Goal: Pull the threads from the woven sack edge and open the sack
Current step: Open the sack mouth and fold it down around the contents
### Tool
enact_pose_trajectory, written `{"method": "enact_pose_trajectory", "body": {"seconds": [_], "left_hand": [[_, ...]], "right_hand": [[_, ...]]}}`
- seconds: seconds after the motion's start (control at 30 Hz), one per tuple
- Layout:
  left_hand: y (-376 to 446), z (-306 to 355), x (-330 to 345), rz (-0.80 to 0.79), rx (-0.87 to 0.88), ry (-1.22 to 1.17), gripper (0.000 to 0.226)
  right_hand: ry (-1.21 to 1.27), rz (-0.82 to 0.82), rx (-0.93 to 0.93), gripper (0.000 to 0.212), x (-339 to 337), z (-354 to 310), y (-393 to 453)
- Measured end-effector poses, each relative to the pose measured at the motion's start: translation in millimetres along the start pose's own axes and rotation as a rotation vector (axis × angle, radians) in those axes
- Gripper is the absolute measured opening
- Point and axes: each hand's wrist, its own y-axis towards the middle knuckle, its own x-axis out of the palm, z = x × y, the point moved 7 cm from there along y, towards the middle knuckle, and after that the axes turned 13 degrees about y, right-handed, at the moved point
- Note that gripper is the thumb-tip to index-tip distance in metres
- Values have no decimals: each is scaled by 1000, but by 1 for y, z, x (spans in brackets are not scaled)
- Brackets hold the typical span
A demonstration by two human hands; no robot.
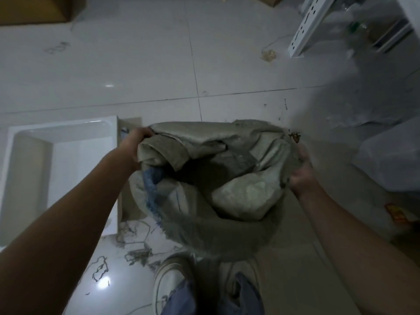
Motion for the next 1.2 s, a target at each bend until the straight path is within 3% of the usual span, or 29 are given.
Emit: {"method": "enact_pose_trajectory", "body": {"seconds": [0.07,0.13,0.2,0.27,0.33,0.43,0.5,0.6,0.67,0.73,0.87,0.97,1.07,1.1,1.17,1.2], "left_hand": [[1,-2,-1,-23,28,246,46],[12,-19,-8,0,-77,292,33],[17,-34,-9,-42,-235,261,21],[21,-33,-9,37,-209,408,36],[12,-18,-11,305,1,659,63],[-49,-10,18,569,293,1304,89],[-66,-33,45,525,349,1634,103],[-50,-75,47,395,149,1787,104],[-41,-82,39,373,91,1683,89],[-34,-78,35,374,149,1521,75],[-9,-70,4,377,229,920,55],[4,-67,-22,417,65,396,29],[13,-74,-14,120,-168,36,42],[18,-71,-7,-11,-185,-68,40],[22,-73,-6,-87,-216,-221,31],[26,-76,-5,-93,-240,-232,27]], "right_hand": [[-137,228,-43,16,-20,-3,7],[-391,468,-10,38,-36,-11,17],[-871,710,-47,43,-35,-33,14],[-1411,878,-217,64,-14,-56,-1],[-1586,800,-271,81,18,-43,-26],[-1494,561,29,111,24,22,-53],[-1430,560,145,124,10,57,-58],[-1342,647,125,129,-10,82,-49],[-1251,693,72,120,-23,86,-42],[-1172,683,16,104,-36,81,-34],[-984,545,25,73,-57,60,-25],[-739,453,59,56,-66,41,-28],[-348,414,-21,36,-78,19,-32],[-234,380,-45,40,-79,15,-33],[-36,277,-78,69,-89,9,-27],[53,230,-80,69,-93,7,-27]]}}
